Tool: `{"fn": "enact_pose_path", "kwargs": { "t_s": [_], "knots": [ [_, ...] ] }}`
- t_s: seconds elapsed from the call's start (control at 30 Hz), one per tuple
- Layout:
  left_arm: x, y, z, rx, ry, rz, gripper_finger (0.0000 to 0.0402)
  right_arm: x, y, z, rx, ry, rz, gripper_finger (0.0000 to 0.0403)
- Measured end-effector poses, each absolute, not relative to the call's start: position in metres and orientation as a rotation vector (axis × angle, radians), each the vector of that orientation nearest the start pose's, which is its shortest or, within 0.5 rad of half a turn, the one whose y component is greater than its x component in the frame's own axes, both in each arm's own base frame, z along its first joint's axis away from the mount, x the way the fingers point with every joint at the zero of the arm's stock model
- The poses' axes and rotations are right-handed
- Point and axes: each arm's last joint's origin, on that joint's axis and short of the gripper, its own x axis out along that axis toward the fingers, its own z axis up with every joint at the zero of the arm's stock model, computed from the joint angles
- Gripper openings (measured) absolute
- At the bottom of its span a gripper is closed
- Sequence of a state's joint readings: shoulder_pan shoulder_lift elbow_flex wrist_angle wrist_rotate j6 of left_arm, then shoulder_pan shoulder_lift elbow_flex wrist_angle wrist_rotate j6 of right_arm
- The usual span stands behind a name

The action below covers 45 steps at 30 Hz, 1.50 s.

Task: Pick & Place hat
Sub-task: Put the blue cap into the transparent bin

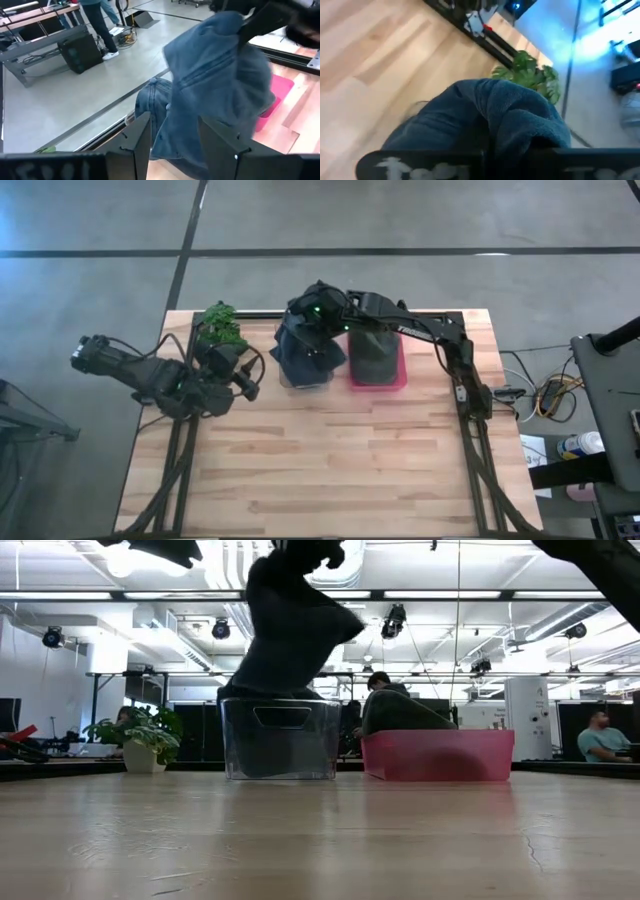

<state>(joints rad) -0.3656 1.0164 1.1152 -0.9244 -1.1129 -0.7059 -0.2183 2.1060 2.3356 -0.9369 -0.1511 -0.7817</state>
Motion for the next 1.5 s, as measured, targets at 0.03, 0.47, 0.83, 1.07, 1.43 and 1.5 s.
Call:
{"fn": "enact_pose_path", "kwargs": {
  "t_s": [0.03, 0.47, 0.83, 1.07, 1.43, 1.5],
  "knots": [
    [0.171, -0.038, 0.353, -0.085, 0.338, 0.863, 0.0153, 0.444, -0.096, 0.381, -0.640, 0.681, 0.208, 0.0008],
    [0.173, -0.027, 0.354, -0.058, 0.350, 0.915, 0.0153, 0.462, -0.113, 0.333, -0.873, 0.866, 0.191, 0.0008],
    [0.179, 0.009, 0.356, -0.111, 0.477, 0.906, 0.0153, 0.458, -0.078, 0.302, -0.799, 0.949, 0.345, 0.0008],
    [0.186, 0.026, 0.362, -0.040, 0.454, 0.929, 0.0153, 0.466, -0.093, 0.289, -0.786, 0.860, 0.302, 0.0008],
    [0.192, 0.052, 0.343, 0.005, 0.598, 0.821, 0.0153, 0.471, -0.104, 0.283, -0.777, 0.807, 0.229, 0.0008],
    [0.191, 0.059, 0.329, -0.032, 0.648, 0.790, 0.0153, 0.468, -0.101, 0.278, -0.770, 0.848, 0.258, 0.0008]
  ]
}}
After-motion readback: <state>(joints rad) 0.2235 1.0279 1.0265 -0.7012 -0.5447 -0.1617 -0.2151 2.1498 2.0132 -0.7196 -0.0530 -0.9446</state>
